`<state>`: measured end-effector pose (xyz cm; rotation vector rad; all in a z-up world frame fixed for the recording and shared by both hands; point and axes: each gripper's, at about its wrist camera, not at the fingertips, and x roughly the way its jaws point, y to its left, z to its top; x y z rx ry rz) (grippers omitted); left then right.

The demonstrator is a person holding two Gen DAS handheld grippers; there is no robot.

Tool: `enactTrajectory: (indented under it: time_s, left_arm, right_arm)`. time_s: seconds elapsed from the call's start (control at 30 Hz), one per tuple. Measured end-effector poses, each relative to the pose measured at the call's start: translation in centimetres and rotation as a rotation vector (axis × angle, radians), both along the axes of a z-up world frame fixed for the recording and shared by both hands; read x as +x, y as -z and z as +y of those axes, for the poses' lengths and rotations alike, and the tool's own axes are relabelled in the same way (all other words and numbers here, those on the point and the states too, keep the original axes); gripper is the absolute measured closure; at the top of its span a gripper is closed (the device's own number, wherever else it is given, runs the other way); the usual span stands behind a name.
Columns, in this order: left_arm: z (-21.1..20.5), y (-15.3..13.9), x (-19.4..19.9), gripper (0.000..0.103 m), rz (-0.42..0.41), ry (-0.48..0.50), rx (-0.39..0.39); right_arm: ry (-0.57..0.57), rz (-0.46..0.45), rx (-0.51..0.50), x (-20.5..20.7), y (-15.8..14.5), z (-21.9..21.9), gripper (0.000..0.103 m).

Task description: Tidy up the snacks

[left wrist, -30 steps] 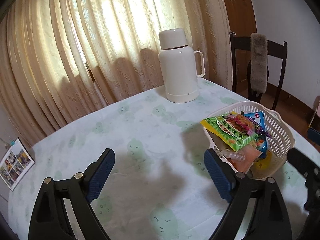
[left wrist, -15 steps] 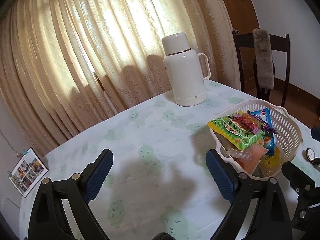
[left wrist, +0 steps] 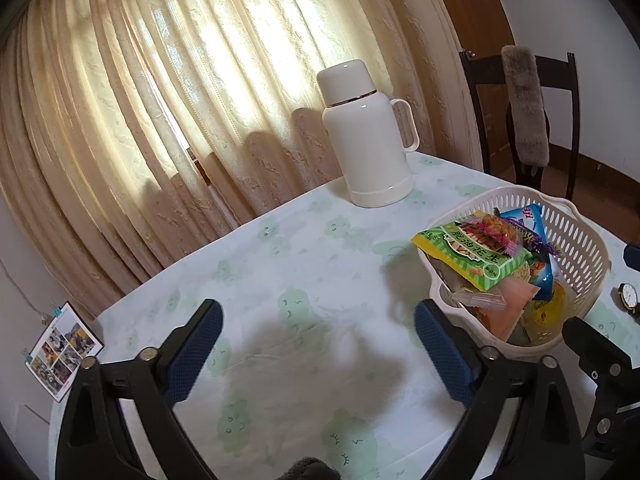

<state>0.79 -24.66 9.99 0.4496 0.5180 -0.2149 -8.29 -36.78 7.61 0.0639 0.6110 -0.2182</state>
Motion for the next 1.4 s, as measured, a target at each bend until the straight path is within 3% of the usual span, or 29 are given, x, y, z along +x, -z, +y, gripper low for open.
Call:
enactTrajectory:
  time_s: [0.3, 1.4]
  left_arm:
    - [-0.8, 0.4, -0.7, 0.001, -0.032, 0.016, 0.049]
    - [-1.9, 2.2, -0.7, 0.001, -0.025, 0.023, 0.138]
  right_arm:
    - [0.0, 0.006, -0.004, 0.1, 0.2, 0.1, 0.009]
    - [-0.004, 0.032, -0.01, 0.4, 1.0, -0.1, 0.009]
